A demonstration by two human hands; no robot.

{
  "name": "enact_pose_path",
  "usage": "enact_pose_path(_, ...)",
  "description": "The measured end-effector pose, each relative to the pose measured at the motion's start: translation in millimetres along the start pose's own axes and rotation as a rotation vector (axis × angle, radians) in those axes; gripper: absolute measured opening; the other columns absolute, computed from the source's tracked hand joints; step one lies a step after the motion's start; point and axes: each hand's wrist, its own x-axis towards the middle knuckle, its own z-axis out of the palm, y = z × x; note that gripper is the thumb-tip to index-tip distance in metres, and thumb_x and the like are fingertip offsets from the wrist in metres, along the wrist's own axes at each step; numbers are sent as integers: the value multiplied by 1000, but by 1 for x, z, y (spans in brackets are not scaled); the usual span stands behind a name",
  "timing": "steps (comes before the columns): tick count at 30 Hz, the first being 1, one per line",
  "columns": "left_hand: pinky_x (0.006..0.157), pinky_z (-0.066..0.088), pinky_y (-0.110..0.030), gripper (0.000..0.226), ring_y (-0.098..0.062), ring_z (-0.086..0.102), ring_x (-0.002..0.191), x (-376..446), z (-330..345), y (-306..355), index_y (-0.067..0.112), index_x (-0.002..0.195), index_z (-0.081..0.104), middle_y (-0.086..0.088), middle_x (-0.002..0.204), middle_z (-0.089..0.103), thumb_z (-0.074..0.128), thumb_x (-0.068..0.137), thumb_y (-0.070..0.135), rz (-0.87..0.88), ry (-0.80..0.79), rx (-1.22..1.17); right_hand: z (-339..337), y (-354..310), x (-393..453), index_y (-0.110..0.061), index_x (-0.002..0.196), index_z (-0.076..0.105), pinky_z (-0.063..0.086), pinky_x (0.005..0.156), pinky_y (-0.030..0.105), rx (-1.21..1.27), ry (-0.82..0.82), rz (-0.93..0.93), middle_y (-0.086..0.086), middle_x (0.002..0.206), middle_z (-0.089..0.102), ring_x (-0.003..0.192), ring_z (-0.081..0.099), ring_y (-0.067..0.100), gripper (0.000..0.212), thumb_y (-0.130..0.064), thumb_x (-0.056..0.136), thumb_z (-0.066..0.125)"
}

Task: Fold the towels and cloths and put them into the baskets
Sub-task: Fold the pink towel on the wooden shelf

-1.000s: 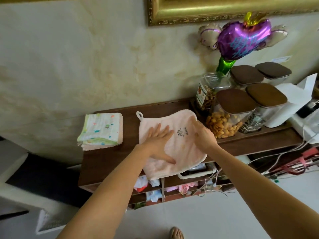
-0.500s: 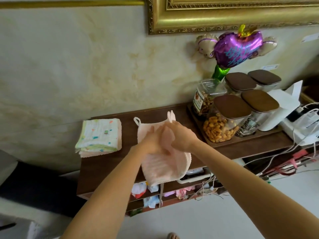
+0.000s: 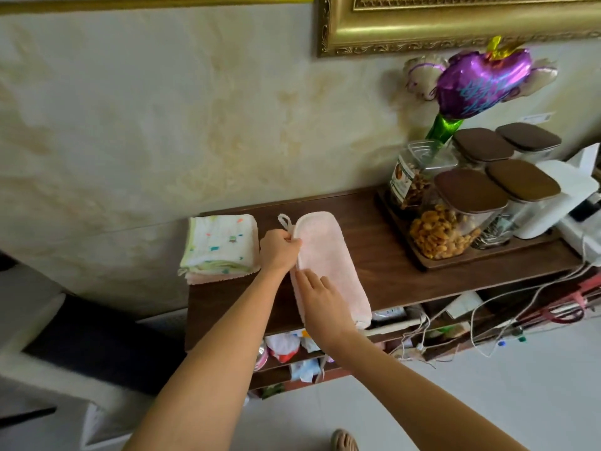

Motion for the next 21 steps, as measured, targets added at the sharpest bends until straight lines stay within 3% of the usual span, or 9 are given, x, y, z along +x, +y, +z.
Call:
enact_pose_path(2, 60, 35, -27, 23, -24, 58, 71, 0, -1, 0, 9, 69, 62, -5, 65, 60, 56, 90, 17, 14, 39, 64, 0, 3, -12, -14, 131, 46, 44, 97, 37, -113, 71, 5, 4, 128, 51, 107, 51, 24, 55, -12, 81, 69)
enact_pose_path(4, 63, 36, -29, 21, -22, 58, 76, 1, -1, -2, 5, 86, 66, -9, 81, 65, 51, 93, 18, -3, 47, 122, 0, 9, -24, -15, 104, 61, 50, 80, 37, -193, 178, 16, 4, 103, 61, 87, 57, 24, 42, -13, 66, 79)
enact_pose_path(7, 68, 39, -30, 25, -25, 61, 89, 1, 2, -8, 3, 103, 63, -11, 97, 66, 48, 97, 21, 8, 60, 156, 5, 22, -35, -16, 82, 63, 51, 62, 32, -145, 278, -31, 0, 80, 60, 67, 55, 20, 38, -12, 52, 86)
enact_pose_path(12, 78, 45, -35, 24, -29, 61, 102, -6, 4, -13, 3, 112, 54, -12, 106, 65, 50, 98, 22, 50, 79, 171, 13, 34, -42, -17, 86, 66, 51, 65, 27, -77, 258, -207, -2, 85, 61, 69, 55, 18, 29, -14, 64, 84)
enact_pose_path(16, 90, 45, -38, 48, -30, 54, 119, -13, 2, -11, -3, 136, 34, -15, 130, 56, 53, 97, 19, 151, 106, 279, 15, 42, -48, -19, 103, 68, 51, 76, 28, -72, 157, -292, -3, 99, 61, 83, 56, 17, 23, -30, 83, 69)
enact_pose_path(19, 76, 45, -31, 36, -27, 60, 106, -15, 6, -14, 4, 133, 40, -14, 130, 52, 48, 98, 10, 285, 69, 360, -1, 44, -48, -21, 105, 70, 48, 74, 21, 94, 96, -272, -6, 103, 60, 84, 56, 10, 29, -40, 94, 51)
enact_pose_path(21, 68, 41, -29, 27, -26, 61, 95, -16, 6, -15, 7, 126, 46, -13, 125, 50, 43, 99, 7, 336, 25, 394, -19, 46, -26, -20, 109, 69, 48, 73, 18, 234, 175, -124, -6, 107, 60, 86, 57, 6, 26, -28, 96, 47)
